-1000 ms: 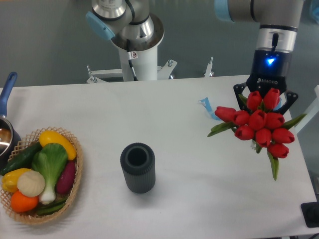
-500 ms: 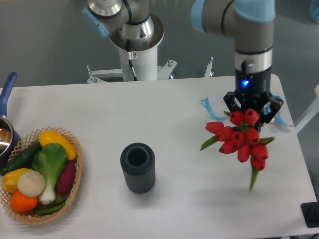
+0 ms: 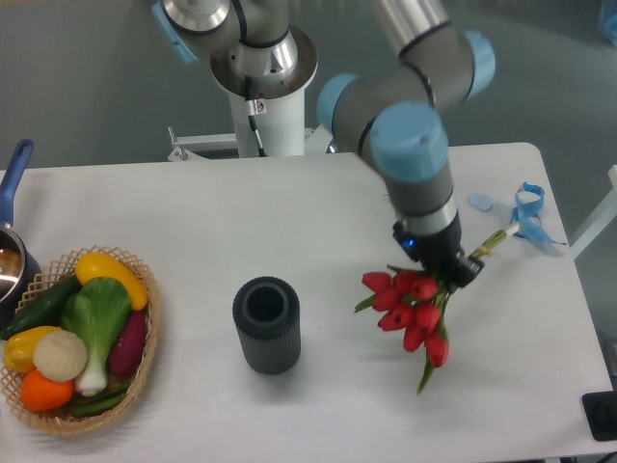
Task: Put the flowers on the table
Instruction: 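Tilt the gripper and lower the tulip bouquet toward the table surface, then lay the tulips flat on the table, open the gripper and lift away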
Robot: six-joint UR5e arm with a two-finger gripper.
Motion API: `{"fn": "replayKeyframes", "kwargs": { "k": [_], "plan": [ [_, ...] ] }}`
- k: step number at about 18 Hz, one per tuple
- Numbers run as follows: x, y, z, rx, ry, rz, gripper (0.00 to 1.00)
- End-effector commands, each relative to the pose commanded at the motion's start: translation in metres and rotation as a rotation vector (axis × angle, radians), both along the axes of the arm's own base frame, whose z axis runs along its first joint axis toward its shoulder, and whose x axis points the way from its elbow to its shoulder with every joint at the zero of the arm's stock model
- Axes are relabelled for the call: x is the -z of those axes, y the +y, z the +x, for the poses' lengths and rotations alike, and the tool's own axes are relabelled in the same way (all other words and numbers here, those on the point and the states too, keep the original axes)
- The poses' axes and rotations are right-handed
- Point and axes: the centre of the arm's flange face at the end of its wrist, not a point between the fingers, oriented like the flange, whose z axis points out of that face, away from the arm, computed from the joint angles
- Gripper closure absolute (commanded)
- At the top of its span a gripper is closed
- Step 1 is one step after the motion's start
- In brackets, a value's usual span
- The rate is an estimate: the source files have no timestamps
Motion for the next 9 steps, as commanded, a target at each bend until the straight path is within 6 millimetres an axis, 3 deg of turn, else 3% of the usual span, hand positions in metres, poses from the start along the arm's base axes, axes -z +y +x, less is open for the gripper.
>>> {"fn": "replayKeyframes", "kwargs": {
  "k": [2,5,9],
  "plan": [
    [0.027,0.005,-0.007,-0.002,-0.029,-0.022,0.62],
    [0.051,0.012,-0.017,0.003,-0.050,-0.037,0.62],
    [0.063,0.017,-0.024,0.001,-0.058,-0.044,0.62]
  ]
}}
